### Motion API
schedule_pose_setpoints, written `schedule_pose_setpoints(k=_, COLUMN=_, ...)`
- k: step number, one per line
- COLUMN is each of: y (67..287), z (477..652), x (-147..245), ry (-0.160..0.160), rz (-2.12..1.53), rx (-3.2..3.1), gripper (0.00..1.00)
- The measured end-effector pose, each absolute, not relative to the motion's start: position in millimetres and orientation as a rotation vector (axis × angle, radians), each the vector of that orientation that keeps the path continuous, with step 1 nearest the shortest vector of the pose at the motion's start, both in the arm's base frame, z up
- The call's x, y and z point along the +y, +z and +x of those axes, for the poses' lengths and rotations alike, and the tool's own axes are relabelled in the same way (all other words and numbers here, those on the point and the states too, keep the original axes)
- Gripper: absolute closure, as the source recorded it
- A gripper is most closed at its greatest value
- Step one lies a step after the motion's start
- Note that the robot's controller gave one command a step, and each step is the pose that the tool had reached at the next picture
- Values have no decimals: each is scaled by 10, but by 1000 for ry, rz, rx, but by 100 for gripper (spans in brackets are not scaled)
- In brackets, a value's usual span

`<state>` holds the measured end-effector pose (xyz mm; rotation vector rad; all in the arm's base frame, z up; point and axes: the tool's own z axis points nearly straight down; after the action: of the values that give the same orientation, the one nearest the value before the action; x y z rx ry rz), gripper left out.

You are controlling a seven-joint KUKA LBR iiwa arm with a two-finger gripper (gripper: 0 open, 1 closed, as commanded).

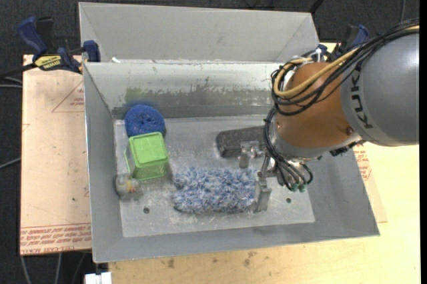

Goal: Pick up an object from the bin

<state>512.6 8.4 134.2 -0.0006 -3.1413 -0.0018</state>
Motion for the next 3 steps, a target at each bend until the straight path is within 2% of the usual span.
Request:
schedule_pose_setpoints(k=1, y=1342, z=5126, x=84, ry=-2, rz=-1, rx=-3141, gripper=100)
schedule_pose_setpoints(k=2, y=1342, z=5126, x=84, ry=-2, rz=-1, rx=-3141, gripper=100)
schedule_pose_setpoints(k=3, y=1657, z=5072, x=196, ry=-1, rz=61, rx=-3144, gripper=0)
